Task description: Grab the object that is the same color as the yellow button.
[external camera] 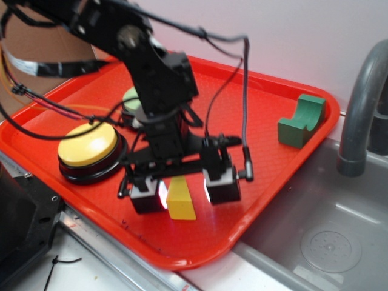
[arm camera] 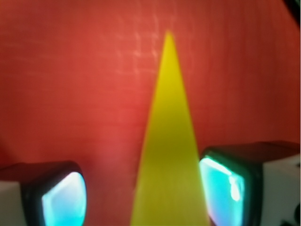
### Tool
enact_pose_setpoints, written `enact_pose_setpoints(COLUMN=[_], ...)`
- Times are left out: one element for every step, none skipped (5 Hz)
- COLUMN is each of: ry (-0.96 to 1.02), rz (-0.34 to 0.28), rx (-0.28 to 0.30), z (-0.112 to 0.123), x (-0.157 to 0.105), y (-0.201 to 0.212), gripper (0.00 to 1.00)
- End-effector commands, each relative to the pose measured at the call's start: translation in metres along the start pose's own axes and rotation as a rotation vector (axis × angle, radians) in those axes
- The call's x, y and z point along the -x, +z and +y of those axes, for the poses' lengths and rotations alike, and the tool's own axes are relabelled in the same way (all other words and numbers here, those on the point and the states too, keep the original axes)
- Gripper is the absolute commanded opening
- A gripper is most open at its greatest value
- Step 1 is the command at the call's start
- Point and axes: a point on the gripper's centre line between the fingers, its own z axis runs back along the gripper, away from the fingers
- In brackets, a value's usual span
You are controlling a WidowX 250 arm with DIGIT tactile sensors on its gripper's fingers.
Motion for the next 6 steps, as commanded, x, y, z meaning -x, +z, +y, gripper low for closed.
enact_pose_setpoints(ry=[0.025, 0.005, -0.200, -0.331, -0.467, -0.553], rz=[-0.016, -0.060, -0.089, -0.072, -0.113, -0.154], rx=[0.040, 0.037, -0.029, -0.026, -0.073, -0.062], z=[-0.009, -0.008, -0.009, -0.005, -0.010, -0.018], x=[0.002, 0.001, -0.006, -0.023, -0.043, -0.056], y=[0.001, 0.010, 0.040, 0.061, 0.101, 0.149], gripper=[0.00, 0.00, 0.00, 0.00, 0.00, 0.00])
